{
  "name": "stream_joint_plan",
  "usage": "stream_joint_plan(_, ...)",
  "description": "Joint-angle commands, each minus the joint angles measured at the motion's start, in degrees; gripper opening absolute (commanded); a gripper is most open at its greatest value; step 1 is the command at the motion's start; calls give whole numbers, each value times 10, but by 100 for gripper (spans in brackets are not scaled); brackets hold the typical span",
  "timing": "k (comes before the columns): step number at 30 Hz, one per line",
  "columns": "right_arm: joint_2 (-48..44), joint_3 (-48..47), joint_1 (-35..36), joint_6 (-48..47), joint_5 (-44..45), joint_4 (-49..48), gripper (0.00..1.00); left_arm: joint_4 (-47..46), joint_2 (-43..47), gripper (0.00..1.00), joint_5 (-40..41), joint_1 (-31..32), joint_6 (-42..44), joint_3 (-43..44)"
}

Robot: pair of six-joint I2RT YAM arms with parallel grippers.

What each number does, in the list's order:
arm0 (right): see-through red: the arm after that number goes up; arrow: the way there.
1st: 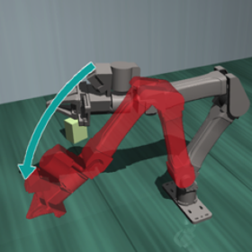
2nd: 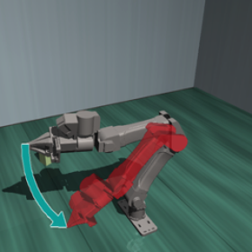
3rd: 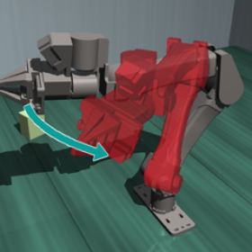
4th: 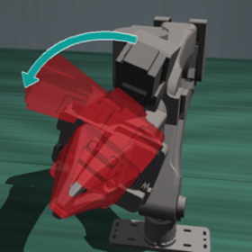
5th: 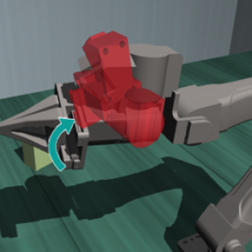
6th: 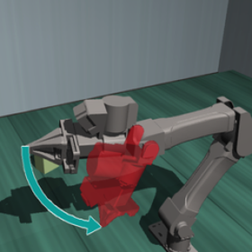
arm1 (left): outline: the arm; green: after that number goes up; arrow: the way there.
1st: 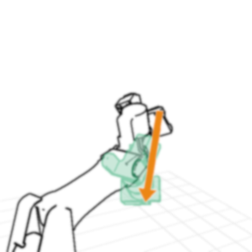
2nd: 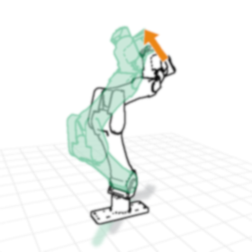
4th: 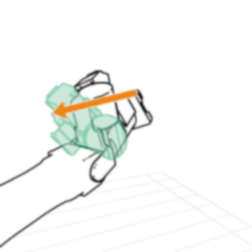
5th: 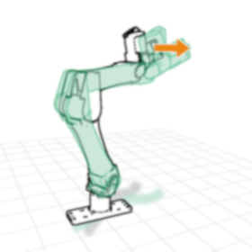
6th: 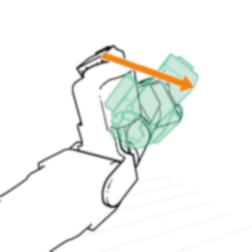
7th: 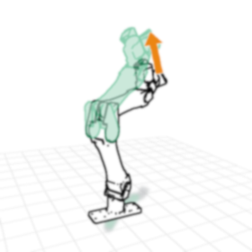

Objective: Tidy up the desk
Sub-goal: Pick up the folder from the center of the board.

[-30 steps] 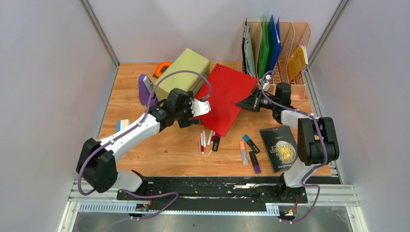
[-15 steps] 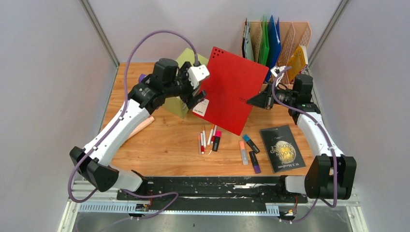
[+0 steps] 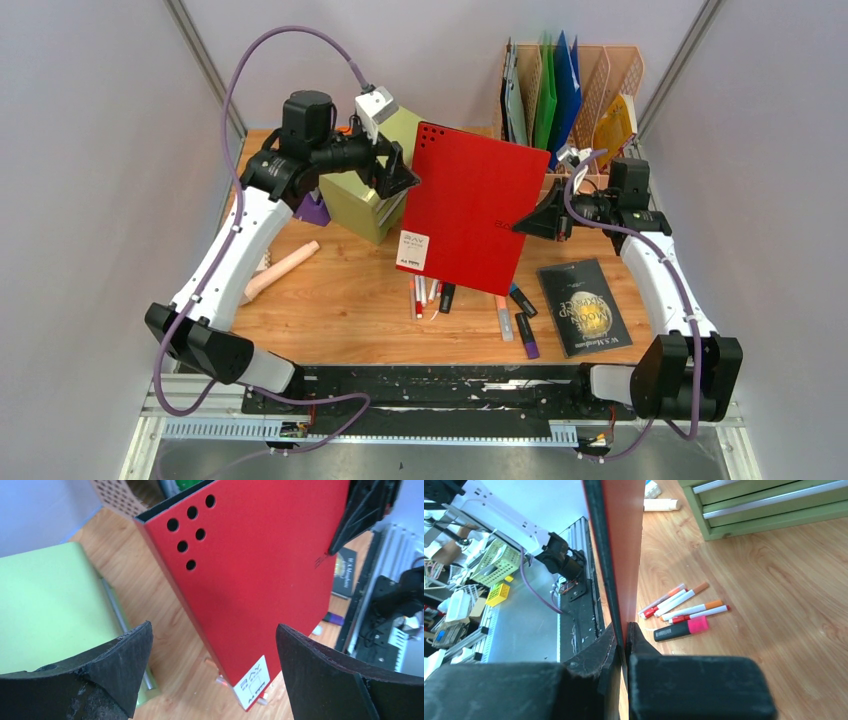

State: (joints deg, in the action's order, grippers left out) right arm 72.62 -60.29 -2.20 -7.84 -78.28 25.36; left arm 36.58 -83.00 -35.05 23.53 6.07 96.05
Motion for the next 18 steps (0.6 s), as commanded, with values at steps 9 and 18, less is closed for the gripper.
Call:
stream_joint_plan(9,-20,-4,-1,-51,-119,9,0,-79,-43,100,-132,-22,-89,21)
stream_joint_plan(18,-15,8,5,-59,-107,11,0,-143,-94,91,-284,-29,-181,50)
